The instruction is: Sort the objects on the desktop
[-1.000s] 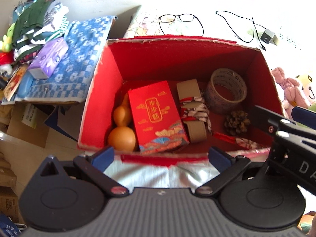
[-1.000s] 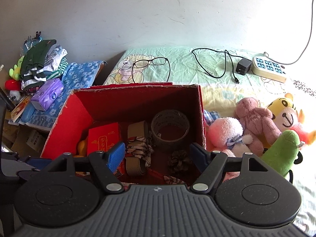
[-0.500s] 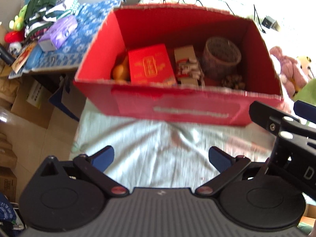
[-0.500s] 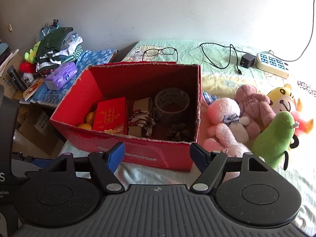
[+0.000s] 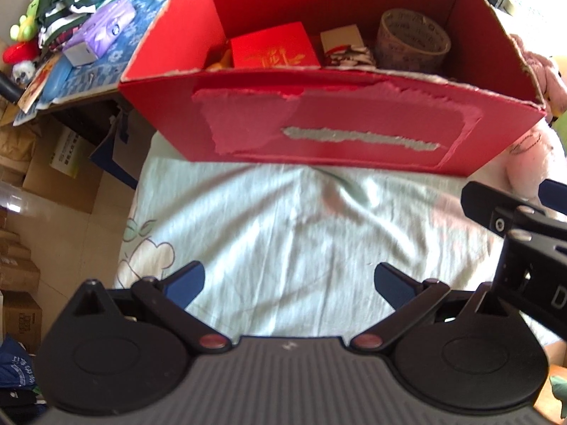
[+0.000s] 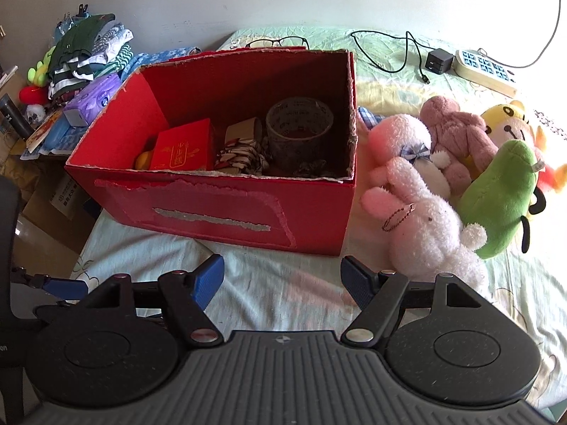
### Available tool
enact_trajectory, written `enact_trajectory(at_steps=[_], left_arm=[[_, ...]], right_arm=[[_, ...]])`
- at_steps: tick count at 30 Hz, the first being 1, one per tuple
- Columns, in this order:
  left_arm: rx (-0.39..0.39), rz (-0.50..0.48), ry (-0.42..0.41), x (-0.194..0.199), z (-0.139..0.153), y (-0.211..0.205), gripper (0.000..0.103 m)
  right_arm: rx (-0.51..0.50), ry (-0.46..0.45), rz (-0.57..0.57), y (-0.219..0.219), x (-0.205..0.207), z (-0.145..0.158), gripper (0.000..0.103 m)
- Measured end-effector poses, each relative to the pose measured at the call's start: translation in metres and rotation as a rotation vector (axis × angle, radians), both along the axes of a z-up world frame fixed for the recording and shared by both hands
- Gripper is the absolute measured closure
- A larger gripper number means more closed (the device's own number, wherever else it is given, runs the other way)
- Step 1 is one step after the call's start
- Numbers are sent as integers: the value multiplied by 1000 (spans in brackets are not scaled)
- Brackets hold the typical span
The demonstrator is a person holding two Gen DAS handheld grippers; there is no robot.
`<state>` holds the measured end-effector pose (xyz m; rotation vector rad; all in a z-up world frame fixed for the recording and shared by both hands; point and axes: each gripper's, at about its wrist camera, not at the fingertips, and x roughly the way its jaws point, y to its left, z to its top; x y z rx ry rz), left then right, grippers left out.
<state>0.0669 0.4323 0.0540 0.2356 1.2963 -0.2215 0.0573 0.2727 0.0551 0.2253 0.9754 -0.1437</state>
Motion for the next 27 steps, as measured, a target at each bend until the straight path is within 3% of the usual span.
enact_trajectory(at_steps=[13, 27], left_arm=[[-4, 20, -16, 16, 6, 19, 1], [-21, -6, -28, 12, 12, -8, 1]], right_arm=[[9, 0, 30, 22, 18, 7, 28], [8, -2, 51, -4, 11, 13, 28]])
